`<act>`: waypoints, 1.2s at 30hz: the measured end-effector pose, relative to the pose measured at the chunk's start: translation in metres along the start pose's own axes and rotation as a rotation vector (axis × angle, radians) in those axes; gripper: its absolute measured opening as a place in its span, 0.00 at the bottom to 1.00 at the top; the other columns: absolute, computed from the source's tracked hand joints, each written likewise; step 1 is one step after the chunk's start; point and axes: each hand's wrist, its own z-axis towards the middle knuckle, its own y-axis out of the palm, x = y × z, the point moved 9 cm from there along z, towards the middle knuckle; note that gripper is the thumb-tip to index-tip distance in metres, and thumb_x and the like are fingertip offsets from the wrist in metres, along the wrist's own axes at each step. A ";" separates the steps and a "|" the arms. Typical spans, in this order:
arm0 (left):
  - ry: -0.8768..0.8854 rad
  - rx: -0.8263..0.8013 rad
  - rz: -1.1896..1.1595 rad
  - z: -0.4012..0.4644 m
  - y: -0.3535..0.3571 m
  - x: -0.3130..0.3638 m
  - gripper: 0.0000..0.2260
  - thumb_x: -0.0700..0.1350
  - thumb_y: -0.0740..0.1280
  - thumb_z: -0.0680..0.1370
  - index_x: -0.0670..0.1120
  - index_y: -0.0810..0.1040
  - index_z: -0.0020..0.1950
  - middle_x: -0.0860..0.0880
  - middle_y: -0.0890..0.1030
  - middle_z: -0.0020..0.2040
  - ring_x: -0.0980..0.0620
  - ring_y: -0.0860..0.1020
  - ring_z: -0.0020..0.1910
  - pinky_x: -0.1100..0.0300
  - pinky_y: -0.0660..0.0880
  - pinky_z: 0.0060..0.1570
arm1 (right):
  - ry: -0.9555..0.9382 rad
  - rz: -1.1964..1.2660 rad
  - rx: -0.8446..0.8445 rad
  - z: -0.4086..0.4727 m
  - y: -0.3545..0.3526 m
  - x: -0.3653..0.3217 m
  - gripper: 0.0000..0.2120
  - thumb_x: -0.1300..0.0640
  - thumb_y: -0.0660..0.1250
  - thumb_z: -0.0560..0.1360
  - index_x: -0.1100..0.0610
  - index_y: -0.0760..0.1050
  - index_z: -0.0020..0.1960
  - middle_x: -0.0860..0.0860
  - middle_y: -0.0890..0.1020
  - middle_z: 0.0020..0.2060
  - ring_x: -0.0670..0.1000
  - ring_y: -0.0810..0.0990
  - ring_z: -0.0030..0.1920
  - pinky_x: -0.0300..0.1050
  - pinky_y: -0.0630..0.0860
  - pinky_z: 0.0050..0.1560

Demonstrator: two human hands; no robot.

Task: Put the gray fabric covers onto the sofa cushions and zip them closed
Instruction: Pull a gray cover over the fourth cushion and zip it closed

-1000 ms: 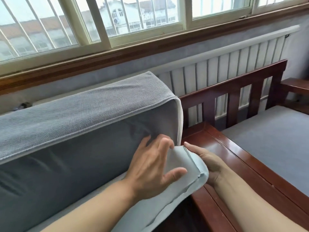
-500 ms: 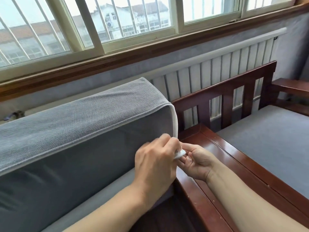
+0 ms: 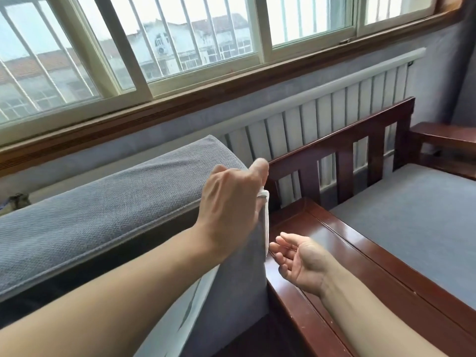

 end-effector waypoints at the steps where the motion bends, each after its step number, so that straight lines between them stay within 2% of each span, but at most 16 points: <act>1: 0.017 -0.009 0.025 0.001 0.000 0.000 0.15 0.40 0.79 0.62 0.45 0.74 0.37 0.51 0.78 0.27 0.47 0.77 0.27 0.58 0.70 0.39 | -0.001 0.005 0.008 0.001 -0.001 0.000 0.08 0.58 0.62 0.78 0.59 0.73 0.40 0.53 0.78 0.34 0.45 0.73 0.21 0.31 0.66 0.21; 3: 0.057 -0.003 0.080 0.004 -0.002 -0.001 0.12 0.43 0.79 0.63 0.46 0.76 0.33 0.51 0.79 0.29 0.47 0.77 0.34 0.56 0.69 0.39 | -0.005 0.004 0.023 0.003 -0.003 -0.001 0.08 0.58 0.62 0.78 0.59 0.73 0.40 0.53 0.78 0.34 0.45 0.73 0.20 0.31 0.67 0.20; 6: 0.069 0.049 0.129 0.009 -0.006 -0.009 0.09 0.45 0.79 0.63 0.45 0.81 0.35 0.49 0.79 0.40 0.45 0.75 0.43 0.55 0.65 0.41 | -0.020 -0.021 0.056 0.007 -0.006 -0.002 0.09 0.58 0.61 0.78 0.59 0.73 0.40 0.53 0.78 0.34 0.46 0.73 0.23 0.31 0.67 0.19; 9: 0.080 0.055 0.063 0.008 -0.002 -0.013 0.09 0.43 0.78 0.66 0.43 0.79 0.37 0.47 0.79 0.49 0.44 0.77 0.47 0.53 0.71 0.39 | -0.030 -0.079 0.091 0.013 -0.009 0.000 0.09 0.59 0.60 0.79 0.59 0.73 0.40 0.53 0.78 0.35 0.48 0.72 0.30 0.32 0.68 0.19; 12: 0.043 0.066 -0.004 0.005 0.000 -0.018 0.08 0.44 0.74 0.71 0.44 0.76 0.38 0.51 0.81 0.43 0.47 0.79 0.43 0.55 0.74 0.30 | -0.035 -0.129 0.124 0.026 -0.015 0.003 0.09 0.59 0.60 0.79 0.58 0.73 0.40 0.53 0.78 0.37 0.49 0.73 0.32 0.33 0.70 0.21; 14: 0.035 0.102 -0.010 0.005 0.000 -0.020 0.08 0.45 0.73 0.72 0.44 0.76 0.37 0.51 0.80 0.39 0.48 0.78 0.42 0.55 0.74 0.29 | -0.033 -0.164 0.143 0.033 -0.019 0.004 0.07 0.60 0.61 0.78 0.58 0.73 0.41 0.52 0.78 0.37 0.48 0.74 0.33 0.34 0.71 0.22; 19: 0.017 0.164 -0.106 0.003 0.002 -0.028 0.07 0.47 0.73 0.70 0.46 0.79 0.35 0.53 0.82 0.37 0.50 0.79 0.40 0.53 0.75 0.32 | -0.032 -0.202 0.170 0.056 -0.020 0.013 0.07 0.61 0.60 0.78 0.59 0.73 0.42 0.53 0.76 0.39 0.49 0.73 0.35 0.41 0.71 0.33; 23: -0.002 0.192 -0.156 0.003 0.002 -0.031 0.07 0.48 0.72 0.69 0.46 0.79 0.35 0.53 0.81 0.36 0.50 0.78 0.39 0.53 0.75 0.33 | -0.019 -0.258 0.202 0.069 -0.018 0.020 0.07 0.59 0.60 0.78 0.59 0.73 0.42 0.54 0.75 0.39 0.50 0.73 0.35 0.42 0.71 0.35; 26: -0.009 0.224 -0.160 0.001 0.001 -0.031 0.07 0.48 0.73 0.68 0.46 0.79 0.35 0.53 0.81 0.35 0.50 0.78 0.38 0.53 0.75 0.33 | 0.015 -0.278 0.204 0.074 -0.017 0.022 0.08 0.58 0.61 0.77 0.58 0.70 0.39 0.52 0.71 0.34 0.49 0.70 0.33 0.42 0.69 0.35; 30: -0.009 0.253 -0.171 0.000 0.002 -0.032 0.07 0.47 0.74 0.68 0.46 0.79 0.34 0.53 0.81 0.35 0.50 0.78 0.37 0.53 0.75 0.33 | 0.099 -0.277 0.211 0.080 -0.020 0.030 0.09 0.57 0.62 0.75 0.58 0.67 0.38 0.51 0.71 0.34 0.50 0.71 0.33 0.43 0.70 0.36; 36: -0.010 0.268 -0.181 -0.001 0.005 -0.034 0.07 0.47 0.74 0.68 0.46 0.79 0.34 0.53 0.81 0.35 0.50 0.79 0.37 0.53 0.75 0.35 | 0.148 -0.320 0.211 0.094 -0.019 0.038 0.09 0.58 0.61 0.74 0.57 0.65 0.35 0.51 0.70 0.29 0.49 0.69 0.29 0.38 0.66 0.33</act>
